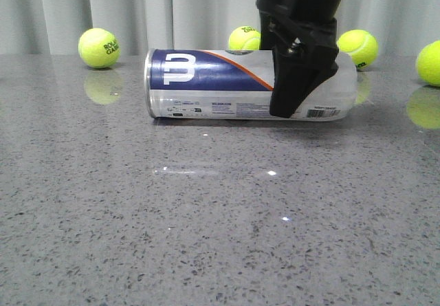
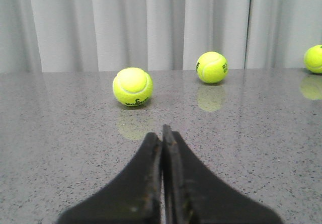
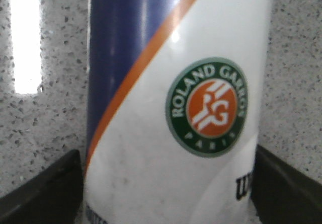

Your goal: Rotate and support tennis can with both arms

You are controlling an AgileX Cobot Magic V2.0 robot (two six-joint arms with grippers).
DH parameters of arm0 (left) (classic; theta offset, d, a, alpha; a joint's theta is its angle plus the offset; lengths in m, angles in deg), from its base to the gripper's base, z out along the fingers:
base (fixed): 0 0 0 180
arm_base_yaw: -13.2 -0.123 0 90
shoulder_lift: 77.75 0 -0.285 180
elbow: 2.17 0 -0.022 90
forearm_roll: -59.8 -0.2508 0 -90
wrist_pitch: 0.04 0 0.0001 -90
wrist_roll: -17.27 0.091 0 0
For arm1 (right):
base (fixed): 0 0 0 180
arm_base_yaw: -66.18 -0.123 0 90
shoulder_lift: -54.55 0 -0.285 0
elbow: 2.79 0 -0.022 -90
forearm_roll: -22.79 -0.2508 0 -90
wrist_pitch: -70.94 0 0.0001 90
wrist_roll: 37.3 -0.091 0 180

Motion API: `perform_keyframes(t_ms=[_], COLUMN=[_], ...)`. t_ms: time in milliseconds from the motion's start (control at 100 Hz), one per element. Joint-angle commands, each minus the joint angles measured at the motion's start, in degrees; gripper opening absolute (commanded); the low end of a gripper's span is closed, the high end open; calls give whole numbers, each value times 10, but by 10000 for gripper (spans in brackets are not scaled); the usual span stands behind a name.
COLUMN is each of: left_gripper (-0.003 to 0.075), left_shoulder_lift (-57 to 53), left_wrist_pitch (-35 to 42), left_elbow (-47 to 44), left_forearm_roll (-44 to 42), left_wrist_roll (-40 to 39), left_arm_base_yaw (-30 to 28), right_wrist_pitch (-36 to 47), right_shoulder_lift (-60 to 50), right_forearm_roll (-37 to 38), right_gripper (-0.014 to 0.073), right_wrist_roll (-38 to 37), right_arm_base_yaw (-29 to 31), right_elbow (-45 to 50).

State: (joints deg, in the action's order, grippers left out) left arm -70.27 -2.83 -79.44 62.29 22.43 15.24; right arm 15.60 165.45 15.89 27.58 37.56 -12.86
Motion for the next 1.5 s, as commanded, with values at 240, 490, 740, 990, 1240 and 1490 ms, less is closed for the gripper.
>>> perform_keyframes(t_ms=[240, 490, 740, 990, 1240, 1490], left_gripper=[-19, -19, -19, -19, -19, -19], left_shoulder_lift=[-17, -17, -17, -17, -17, -17], left_wrist_pitch=[45, 45, 45, 45, 45, 45], left_elbow=[-21, -21, -21, -21, -21, -21], left_forearm_roll=[0, 0, 0, 0, 0, 0], left_wrist_roll=[-6, -6, -6, -6, -6, -6], left_arm_base_yaw=[3, 3, 3, 3, 3, 3], right_wrist_pitch=[10, -11, -61, -74, -39, 102], right_shoulder_lift=[-61, -119, -153, -189, -255, -356], right_forearm_roll=[9, 9, 9, 9, 17, 14], right_gripper=[645, 607, -20, -61, -61, -61], right_wrist_roll=[7, 6, 6, -177, -540, -662], right_arm_base_yaw=[-2, -2, -2, -2, 0, 0], right_elbow=[-15, -15, -15, -15, 9, 155])
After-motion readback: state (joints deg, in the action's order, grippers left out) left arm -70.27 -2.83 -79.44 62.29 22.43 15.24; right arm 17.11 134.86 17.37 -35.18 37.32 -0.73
